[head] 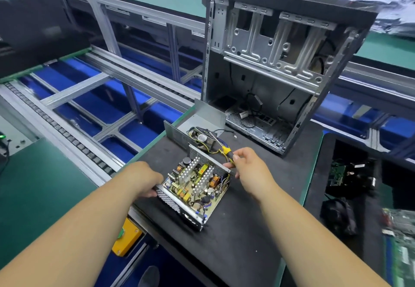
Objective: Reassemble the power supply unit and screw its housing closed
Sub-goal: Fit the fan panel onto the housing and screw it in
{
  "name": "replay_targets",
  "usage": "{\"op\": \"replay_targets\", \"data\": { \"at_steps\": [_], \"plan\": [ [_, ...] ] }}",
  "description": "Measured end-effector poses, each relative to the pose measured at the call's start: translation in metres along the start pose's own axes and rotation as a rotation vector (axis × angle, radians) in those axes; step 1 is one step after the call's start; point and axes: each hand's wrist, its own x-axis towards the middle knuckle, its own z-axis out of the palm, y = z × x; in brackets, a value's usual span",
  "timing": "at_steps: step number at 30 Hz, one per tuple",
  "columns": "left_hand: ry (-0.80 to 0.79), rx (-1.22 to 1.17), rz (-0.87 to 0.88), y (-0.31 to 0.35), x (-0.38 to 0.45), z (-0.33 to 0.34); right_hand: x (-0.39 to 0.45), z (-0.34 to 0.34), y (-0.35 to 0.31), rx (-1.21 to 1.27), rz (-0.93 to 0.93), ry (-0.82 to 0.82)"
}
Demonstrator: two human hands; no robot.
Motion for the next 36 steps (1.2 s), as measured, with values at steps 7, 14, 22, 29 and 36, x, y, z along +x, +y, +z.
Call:
{"op": "replay_targets", "data": {
  "at_steps": [7,14,22,29,36],
  "plan": [
    [0.046,-0.146,0.05,0.029,0.024,-0.01,-0.025,-0.002,0.016,0.069,0.05,0.079],
    [-0.07,0.123,0.152,0.045,0.037,-0.02,-0.044,0.01,0.024,0.122,0.104,0.213],
    [-0.118,0.17,0.366,0.069,0.072,-0.029,-0.053,0.02,0.024,0.157,0.145,0.334],
    [0.034,0.435,0.547,0.071,0.087,-0.028,-0.073,0.023,0.028,0.202,0.106,0.414],
    [0.15,0.298,0.916,0.065,0.066,0.0,-0.113,-0.007,0.031,0.295,-0.02,0.392]
  ]
}}
